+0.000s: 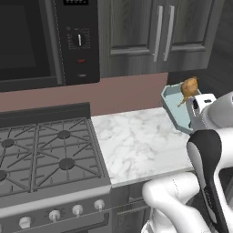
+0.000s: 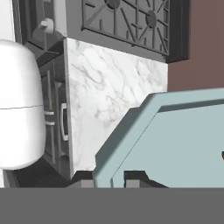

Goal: Take the lime and onion out of the freezer and place them in the tupperware container on the counter. Then put the tupperware containing the vegetables back in the freezer.

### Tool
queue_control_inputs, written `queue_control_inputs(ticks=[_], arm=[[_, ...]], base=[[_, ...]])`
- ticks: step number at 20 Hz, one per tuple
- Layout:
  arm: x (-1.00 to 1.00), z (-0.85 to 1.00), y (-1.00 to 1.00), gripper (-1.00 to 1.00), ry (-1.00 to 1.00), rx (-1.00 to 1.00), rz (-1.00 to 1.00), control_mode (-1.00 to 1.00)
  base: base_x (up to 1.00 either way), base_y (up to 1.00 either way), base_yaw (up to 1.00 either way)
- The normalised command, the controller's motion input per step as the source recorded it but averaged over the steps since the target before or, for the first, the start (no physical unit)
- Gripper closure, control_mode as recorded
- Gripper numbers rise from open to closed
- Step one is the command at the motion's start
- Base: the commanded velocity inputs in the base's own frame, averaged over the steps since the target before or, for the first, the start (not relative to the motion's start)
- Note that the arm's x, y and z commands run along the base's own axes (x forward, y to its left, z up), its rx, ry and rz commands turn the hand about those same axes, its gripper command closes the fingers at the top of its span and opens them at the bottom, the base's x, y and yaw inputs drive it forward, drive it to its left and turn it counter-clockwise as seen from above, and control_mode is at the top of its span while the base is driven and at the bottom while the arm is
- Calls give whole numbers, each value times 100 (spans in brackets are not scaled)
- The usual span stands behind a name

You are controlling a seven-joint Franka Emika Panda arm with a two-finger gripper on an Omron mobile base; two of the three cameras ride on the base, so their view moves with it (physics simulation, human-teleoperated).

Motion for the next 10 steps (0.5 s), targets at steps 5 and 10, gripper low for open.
queue_control_inputs(ticks=[5,10], arm=[[-31,7,0,100,-4,0,0,-100],[0,0,0,100,0,0,0,-100]], base=[[0,0,0],[0,0,0]])
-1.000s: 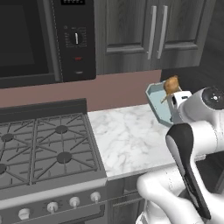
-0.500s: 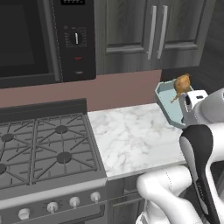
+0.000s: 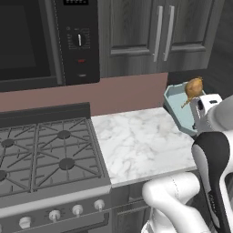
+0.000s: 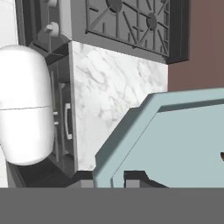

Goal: Take the lime and onion out of the freezer and place them in the tupperware container on the counter. Then put the tupperware containing the vegetables back in the freezer.

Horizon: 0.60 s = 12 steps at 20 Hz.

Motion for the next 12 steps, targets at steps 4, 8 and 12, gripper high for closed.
queue_control_inputs(ticks=[4,8,12], arm=[[0,0,0,100,0,0,0,-100],[0,0,0,100,0,0,0,100],[0,0,0,100,0,0,0,100]], base=[[0,0,0],[-34,0,0],[-93,-7,0]])
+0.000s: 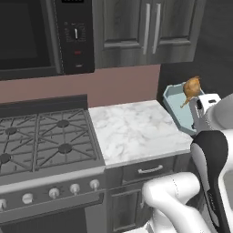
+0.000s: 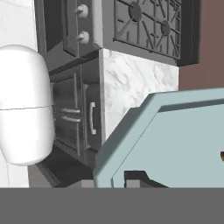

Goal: Take the lime and onion out of the freezer and place them in the tupperware container on the counter. Then put the tupperware containing the vegetables back in the freezer.

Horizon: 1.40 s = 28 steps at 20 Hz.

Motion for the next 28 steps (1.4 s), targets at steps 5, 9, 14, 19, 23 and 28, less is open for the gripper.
queue_control_inputs(ticks=[5,9,14,19,23,28], arm=[[0,0,0,100,0,0,0,100],[0,0,0,100,0,0,0,100],[0,0,0,100,0,0,0,100],[0,0,0,100,0,0,0,100],[0,0,0,100,0,0,0,100],[0,0,0,100,0,0,0,100]], base=[[-96,-19,0],[-76,-26,-1],[-40,-59,-7],[-18,-77,-7],[-3,-76,-5],[0,-75,-5]])
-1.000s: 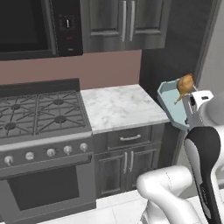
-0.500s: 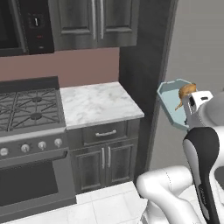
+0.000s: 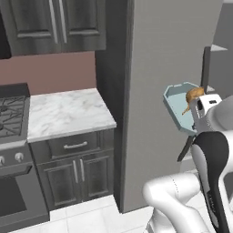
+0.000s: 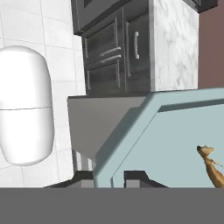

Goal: Take the lime and onion out of the freezer and place them in the tupperware container on the counter. Then put the tupperware containing the vegetables back in the freezer.

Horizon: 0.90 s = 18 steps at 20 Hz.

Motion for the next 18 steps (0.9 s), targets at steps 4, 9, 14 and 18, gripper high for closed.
queue_control_inputs(ticks=[4,9,14,18], arm=[[0,0,0,100,0,0,0,100],[0,0,0,100,0,0,0,100],[0,0,0,100,0,0,0,100],[0,0,0,100,0,0,0,100]], base=[[0,-64,-4],[9,-28,0],[18,-29,0],[12,-55,0]])
